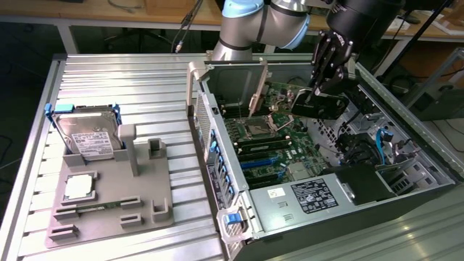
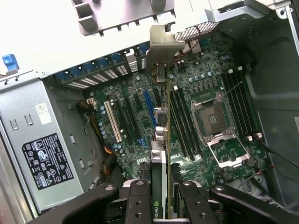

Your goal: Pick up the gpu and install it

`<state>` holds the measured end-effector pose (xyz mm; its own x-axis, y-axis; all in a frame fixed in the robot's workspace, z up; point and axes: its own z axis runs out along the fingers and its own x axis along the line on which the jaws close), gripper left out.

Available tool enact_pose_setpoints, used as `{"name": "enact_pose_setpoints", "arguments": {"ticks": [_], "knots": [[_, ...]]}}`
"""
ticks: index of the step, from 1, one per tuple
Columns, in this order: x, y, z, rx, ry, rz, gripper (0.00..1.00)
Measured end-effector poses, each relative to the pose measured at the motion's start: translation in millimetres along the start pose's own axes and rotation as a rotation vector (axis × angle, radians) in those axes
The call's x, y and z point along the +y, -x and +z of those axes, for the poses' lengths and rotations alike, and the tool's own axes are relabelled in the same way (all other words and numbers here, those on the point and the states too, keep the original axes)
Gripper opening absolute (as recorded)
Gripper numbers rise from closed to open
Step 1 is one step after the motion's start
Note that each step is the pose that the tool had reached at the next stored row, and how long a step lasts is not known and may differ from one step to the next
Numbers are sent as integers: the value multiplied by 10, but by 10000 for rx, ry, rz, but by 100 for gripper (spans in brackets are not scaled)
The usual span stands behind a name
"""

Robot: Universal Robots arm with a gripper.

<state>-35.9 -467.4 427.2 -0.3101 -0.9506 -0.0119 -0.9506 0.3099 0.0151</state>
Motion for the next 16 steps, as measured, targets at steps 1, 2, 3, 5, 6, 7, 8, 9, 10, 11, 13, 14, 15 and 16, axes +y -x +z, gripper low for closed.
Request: {"name": "enact_pose_setpoints", "arguments": {"ticks": [1,2,3,5,6,7,8,9,10,11,13,14,15,16], "knots": [[-1,0,0,0,1,-28,27],[-1,0,0,2,1,-54,27],[-2,1,0,1,1,-82,27],[-4,1,0,3,2,-139,27],[-5,2,0,3,2,-169,27],[-6,2,0,3,3,-198,27],[-7,2,0,4,3,-228,27],[-8,3,0,4,3,-255,27],[-9,3,0,4,3,-282,27],[-10,3,0,5,4,-317,27],[-11,4,0,6,5,-379,27],[-12,4,0,6,5,-406,27],[-13,4,0,7,5,-436,27],[-14,5,0,8,5,-465,27]]}}
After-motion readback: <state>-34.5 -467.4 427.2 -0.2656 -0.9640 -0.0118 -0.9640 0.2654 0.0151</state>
